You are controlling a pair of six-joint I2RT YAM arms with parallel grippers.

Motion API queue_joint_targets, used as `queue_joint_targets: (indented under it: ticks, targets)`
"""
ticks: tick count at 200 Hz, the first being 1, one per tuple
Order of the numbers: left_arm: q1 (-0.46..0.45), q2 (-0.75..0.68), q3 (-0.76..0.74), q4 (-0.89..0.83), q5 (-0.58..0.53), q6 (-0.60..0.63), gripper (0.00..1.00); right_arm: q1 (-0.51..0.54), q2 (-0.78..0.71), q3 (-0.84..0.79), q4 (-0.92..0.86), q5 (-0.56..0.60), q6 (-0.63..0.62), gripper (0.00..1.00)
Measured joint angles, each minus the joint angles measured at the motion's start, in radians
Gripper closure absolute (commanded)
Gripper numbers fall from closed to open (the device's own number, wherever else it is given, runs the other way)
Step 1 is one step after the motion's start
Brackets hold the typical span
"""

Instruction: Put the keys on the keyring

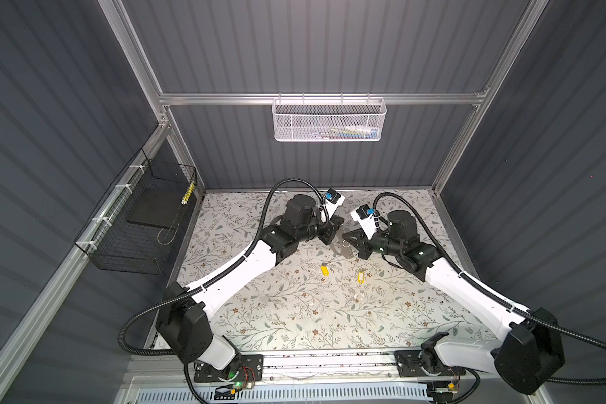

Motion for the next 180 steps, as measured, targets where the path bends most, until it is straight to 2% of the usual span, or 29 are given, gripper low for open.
queue_joint_targets:
  ticks: [43,72,77,101,130,180]
  targets:
    - [-0.047,-0.066,-0.162,0.195,-0.162,0.040,1.00,0.022,0.000,0.000,0.004,-0.008,0.060,1.00]
    - [-0.055,-0.113,-0.299,0.373,-0.216,0.064,1.00,0.037,0.004,0.006,0.011,-0.021,0.114,1.00]
    - [-0.055,-0.115,-0.318,0.406,-0.222,0.068,1.00,0.038,0.004,0.008,0.014,-0.023,0.122,0.95]
    - [-0.055,-0.116,-0.403,0.557,-0.221,0.090,1.00,0.039,0.004,0.010,0.042,-0.035,0.150,0.74]
    - [-0.055,-0.116,-0.512,0.728,-0.193,0.109,1.00,0.043,-0.009,0.011,0.065,-0.037,0.133,0.68]
    - [-0.055,-0.112,-0.585,0.986,-0.121,0.155,1.00,0.032,-0.106,0.046,0.047,0.012,0.050,0.68]
